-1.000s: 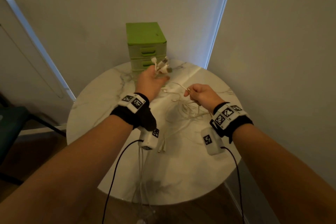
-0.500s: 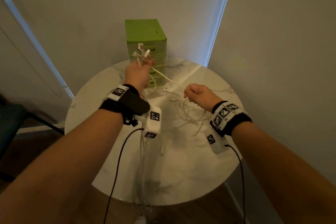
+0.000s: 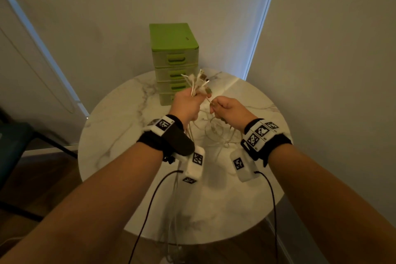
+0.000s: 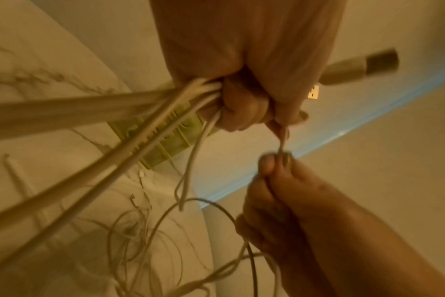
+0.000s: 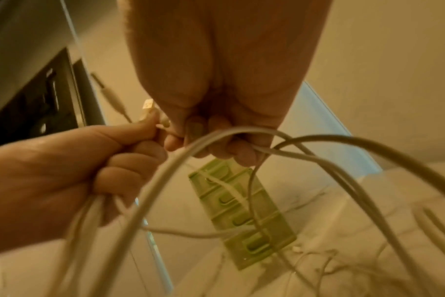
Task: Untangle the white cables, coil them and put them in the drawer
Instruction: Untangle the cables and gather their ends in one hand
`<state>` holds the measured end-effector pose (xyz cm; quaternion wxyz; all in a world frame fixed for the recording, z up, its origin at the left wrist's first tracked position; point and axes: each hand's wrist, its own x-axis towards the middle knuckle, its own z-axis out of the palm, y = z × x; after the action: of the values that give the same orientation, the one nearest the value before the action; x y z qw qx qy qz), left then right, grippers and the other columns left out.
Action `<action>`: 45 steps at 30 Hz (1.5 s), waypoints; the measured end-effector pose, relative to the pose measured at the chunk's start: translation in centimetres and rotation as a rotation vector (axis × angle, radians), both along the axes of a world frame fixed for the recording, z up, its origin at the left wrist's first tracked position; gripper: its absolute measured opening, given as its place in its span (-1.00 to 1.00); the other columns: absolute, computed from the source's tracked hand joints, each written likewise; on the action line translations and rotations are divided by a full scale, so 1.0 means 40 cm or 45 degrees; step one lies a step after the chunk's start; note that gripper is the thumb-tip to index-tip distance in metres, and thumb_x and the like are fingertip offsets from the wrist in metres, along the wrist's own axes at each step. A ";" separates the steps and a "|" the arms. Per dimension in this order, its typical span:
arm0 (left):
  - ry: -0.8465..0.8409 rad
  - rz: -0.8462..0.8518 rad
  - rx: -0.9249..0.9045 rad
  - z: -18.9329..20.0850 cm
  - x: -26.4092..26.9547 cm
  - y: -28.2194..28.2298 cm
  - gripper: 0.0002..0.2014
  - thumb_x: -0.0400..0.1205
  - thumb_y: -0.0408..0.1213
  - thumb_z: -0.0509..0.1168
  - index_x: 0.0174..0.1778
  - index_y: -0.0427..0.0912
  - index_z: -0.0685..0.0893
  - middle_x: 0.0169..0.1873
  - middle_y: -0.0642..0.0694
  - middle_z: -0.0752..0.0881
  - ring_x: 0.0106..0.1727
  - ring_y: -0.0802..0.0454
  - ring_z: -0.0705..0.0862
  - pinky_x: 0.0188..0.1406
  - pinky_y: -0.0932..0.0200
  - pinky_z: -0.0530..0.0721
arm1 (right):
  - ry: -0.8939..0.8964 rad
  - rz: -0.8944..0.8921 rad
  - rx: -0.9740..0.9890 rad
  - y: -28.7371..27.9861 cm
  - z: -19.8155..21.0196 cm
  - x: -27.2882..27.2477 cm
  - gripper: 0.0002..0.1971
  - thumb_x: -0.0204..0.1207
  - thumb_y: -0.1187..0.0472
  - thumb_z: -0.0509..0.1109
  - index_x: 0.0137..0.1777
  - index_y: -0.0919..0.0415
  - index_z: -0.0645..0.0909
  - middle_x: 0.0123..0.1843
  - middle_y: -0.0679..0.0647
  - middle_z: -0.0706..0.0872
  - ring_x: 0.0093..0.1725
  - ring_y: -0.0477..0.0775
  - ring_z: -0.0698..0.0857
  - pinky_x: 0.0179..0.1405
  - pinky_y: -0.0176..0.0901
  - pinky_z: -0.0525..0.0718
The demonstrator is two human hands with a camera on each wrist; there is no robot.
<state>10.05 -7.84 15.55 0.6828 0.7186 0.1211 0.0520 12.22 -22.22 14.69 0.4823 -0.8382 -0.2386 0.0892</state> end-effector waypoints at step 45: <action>-0.198 0.361 0.166 0.087 -0.166 -0.043 -0.97 0.59 -0.27 0.30 -0.14 -0.10 0.64 -0.54 -0.02 0.41 -0.58 0.10 0.30 -0.69 0.32 0.27 | 0.342 0.081 0.295 -0.050 0.058 -0.171 -0.40 0.46 0.64 0.12 0.50 0.31 0.26 0.27 0.19 0.56 0.25 0.12 0.55 -0.11 -0.26 0.56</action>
<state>3.43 -9.54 19.02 0.6278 0.7310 0.1643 0.2109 5.40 -24.22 16.99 0.6001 -0.7496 -0.2072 0.1874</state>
